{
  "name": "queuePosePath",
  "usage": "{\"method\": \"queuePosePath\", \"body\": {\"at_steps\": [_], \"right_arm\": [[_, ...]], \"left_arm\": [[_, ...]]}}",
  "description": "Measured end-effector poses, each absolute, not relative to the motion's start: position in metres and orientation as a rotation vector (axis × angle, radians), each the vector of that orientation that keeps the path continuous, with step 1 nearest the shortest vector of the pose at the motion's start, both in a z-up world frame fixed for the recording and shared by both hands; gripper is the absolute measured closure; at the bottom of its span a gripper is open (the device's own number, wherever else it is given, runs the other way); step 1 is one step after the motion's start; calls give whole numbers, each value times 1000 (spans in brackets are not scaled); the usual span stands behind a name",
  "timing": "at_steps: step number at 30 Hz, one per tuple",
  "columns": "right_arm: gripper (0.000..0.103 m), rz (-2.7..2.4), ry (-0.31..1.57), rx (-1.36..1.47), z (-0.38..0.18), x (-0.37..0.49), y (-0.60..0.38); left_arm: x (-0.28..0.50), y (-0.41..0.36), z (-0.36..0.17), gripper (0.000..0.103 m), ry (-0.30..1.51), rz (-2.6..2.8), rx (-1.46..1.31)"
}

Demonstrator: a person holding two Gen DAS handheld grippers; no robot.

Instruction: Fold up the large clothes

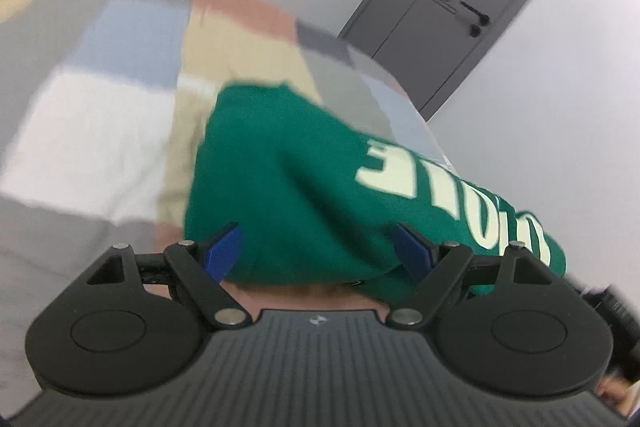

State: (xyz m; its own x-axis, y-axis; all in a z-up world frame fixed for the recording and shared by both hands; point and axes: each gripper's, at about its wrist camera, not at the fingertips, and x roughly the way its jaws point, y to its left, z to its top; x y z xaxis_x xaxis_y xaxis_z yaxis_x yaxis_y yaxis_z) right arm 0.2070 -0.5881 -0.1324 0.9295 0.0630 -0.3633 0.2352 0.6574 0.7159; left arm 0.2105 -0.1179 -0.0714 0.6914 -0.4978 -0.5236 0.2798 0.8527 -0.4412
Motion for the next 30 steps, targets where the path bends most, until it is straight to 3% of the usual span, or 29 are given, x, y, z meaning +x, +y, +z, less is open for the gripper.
{"method": "queuePosePath", "body": {"at_steps": [15,21,30], "right_arm": [[40,54,222,528,-11,145,-522],[40,64,227,361,12,113,-468],[40,58,286,280,-4,65,-424]], "left_arm": [[55,-103,79,17,426,-494,-109],[3,-90,89,17,384,-488,-56],[-35,-74,68,17,377,-482,-4]]}}
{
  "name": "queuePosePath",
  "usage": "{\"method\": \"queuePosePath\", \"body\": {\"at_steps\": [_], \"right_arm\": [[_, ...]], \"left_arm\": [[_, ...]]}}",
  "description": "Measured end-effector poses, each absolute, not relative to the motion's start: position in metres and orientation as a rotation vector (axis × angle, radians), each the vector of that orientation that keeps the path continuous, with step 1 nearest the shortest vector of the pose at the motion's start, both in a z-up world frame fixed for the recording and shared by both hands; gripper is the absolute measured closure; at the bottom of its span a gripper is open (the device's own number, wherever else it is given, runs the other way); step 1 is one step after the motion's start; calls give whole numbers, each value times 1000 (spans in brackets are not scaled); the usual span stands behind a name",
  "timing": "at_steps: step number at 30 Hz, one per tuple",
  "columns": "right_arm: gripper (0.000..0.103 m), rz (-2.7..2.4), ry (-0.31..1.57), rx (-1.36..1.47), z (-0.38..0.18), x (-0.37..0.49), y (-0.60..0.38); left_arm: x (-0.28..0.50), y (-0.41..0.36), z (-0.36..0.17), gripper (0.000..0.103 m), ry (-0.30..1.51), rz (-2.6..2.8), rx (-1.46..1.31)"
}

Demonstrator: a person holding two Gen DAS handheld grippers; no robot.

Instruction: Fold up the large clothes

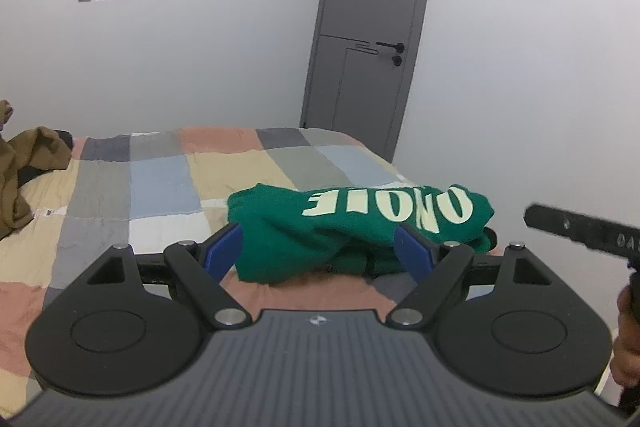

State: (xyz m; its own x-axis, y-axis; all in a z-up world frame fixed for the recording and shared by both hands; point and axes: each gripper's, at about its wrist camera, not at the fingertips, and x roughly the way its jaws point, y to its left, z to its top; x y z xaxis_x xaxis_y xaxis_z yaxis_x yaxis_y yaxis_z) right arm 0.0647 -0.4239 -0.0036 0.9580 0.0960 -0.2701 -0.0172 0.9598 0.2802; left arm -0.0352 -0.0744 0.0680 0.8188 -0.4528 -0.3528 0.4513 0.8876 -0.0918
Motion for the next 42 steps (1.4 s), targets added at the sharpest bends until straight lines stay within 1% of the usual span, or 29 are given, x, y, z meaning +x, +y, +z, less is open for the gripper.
{"method": "queuePosePath", "body": {"at_steps": [11,17,28,32,35,37,38,39,41,42], "right_arm": [[40,-4,319,201,-19,31,-404],[40,-20,343,191,-31,31,-397],[41,-24,382,194,-36,38,-396],[41,-36,393,191,-36,41,-396],[41,-52,393,197,-35,40,-398],[32,-63,392,184,-34,40,-398],[21,-65,388,181,-34,39,-398],[14,-62,381,183,-33,38,-398],[6,-63,384,174,-32,39,-398],[6,-69,388,166,-32,40,-398]], "left_arm": [[-44,-76,35,17,365,-440,43],[-43,-78,26,17,369,-427,47],[-33,-78,11,17,410,-435,25],[-32,-78,12,7,407,-429,27],[-31,-78,11,5,422,-435,21],[-31,-79,11,3,421,-430,23],[-32,-80,11,2,420,-425,28],[-32,-80,11,2,418,-422,32],[-33,-81,12,2,415,-418,34],[-34,-82,12,1,414,-418,32]]}}
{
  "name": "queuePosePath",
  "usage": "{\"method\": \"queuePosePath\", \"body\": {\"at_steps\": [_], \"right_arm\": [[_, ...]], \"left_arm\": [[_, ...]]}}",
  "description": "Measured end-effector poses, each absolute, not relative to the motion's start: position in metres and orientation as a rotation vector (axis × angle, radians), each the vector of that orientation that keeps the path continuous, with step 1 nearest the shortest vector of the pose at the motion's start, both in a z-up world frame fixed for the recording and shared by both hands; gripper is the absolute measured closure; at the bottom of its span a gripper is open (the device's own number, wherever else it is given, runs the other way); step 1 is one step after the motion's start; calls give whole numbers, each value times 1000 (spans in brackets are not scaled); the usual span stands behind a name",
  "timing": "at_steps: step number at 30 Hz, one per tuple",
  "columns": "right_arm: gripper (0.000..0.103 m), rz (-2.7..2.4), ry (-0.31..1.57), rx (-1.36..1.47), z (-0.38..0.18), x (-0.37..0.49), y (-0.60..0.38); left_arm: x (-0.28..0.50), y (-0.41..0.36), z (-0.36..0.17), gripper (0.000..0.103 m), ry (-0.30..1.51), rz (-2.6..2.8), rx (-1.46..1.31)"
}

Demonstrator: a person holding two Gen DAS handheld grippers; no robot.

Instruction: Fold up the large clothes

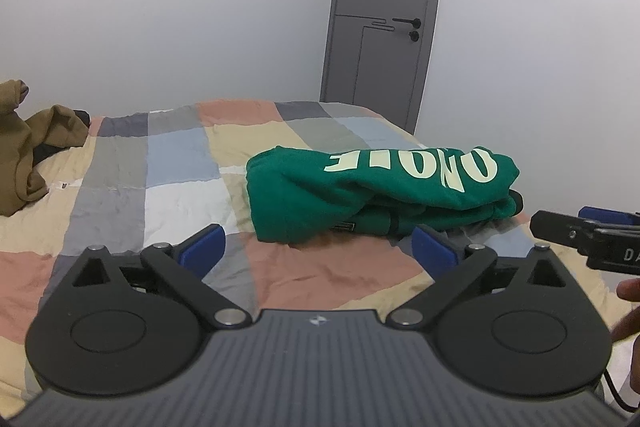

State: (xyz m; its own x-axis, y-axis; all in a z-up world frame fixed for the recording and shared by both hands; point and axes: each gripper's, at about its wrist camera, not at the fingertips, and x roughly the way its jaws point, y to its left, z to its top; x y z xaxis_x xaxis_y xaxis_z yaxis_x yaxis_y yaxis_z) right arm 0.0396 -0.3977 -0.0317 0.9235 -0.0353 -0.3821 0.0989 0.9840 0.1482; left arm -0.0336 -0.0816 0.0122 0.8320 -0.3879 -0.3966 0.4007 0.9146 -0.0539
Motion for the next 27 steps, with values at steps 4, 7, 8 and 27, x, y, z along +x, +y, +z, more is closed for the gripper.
{"method": "queuePosePath", "body": {"at_steps": [4,7,8,27], "right_arm": [[0,-89,378,163,-29,38,-397],[0,-95,370,157,-26,36,-396],[0,-97,368,155,-25,36,-396],[0,-92,383,134,-21,29,-387]], "left_arm": [[-36,-82,13,0,403,-408,37],[-38,-82,14,0,397,-405,31],[-39,-81,15,0,391,-402,33],[-50,-75,20,0,388,-387,37]]}}
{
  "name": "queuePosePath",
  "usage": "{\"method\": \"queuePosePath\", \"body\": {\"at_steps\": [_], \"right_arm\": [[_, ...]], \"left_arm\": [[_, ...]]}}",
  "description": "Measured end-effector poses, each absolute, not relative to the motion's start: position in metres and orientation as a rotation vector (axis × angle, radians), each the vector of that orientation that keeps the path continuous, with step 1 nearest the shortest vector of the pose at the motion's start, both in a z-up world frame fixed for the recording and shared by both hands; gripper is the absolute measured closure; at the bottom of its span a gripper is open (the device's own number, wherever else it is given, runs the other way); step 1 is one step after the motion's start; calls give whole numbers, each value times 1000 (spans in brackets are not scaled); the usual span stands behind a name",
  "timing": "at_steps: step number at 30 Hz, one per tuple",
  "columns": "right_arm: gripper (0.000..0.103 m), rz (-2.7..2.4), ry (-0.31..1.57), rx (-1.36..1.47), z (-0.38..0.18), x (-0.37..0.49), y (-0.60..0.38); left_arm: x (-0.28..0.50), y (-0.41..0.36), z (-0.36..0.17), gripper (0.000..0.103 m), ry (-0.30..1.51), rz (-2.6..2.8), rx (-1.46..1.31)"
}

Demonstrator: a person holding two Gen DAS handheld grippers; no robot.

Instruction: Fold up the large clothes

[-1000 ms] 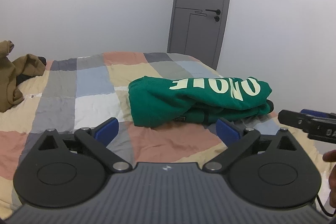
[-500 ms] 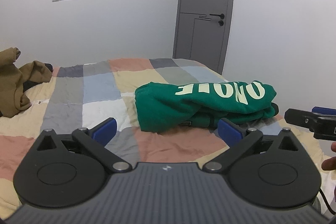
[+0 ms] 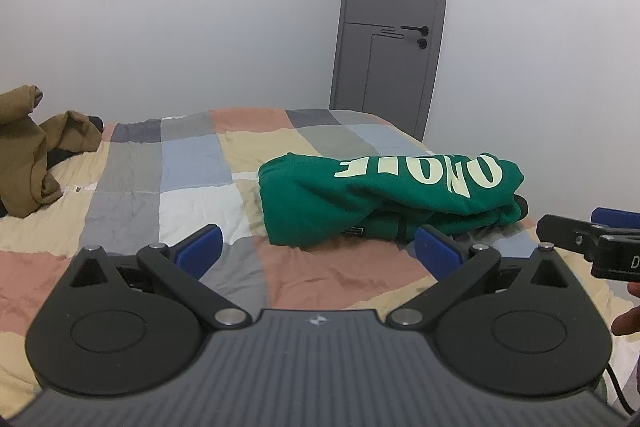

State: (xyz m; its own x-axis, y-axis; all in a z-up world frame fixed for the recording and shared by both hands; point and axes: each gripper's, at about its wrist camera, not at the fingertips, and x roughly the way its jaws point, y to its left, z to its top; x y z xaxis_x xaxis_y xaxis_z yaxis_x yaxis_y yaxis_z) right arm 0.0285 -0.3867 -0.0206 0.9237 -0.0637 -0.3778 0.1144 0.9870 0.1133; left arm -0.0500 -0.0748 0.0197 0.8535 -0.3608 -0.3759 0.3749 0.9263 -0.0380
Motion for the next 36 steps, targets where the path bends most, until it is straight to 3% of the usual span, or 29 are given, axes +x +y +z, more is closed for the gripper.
{"method": "queuePosePath", "body": {"at_steps": [36], "right_arm": [[0,-104,401,137,-17,16,-381]], "left_arm": [[-65,-67,26,0,363,-415,20]]}}
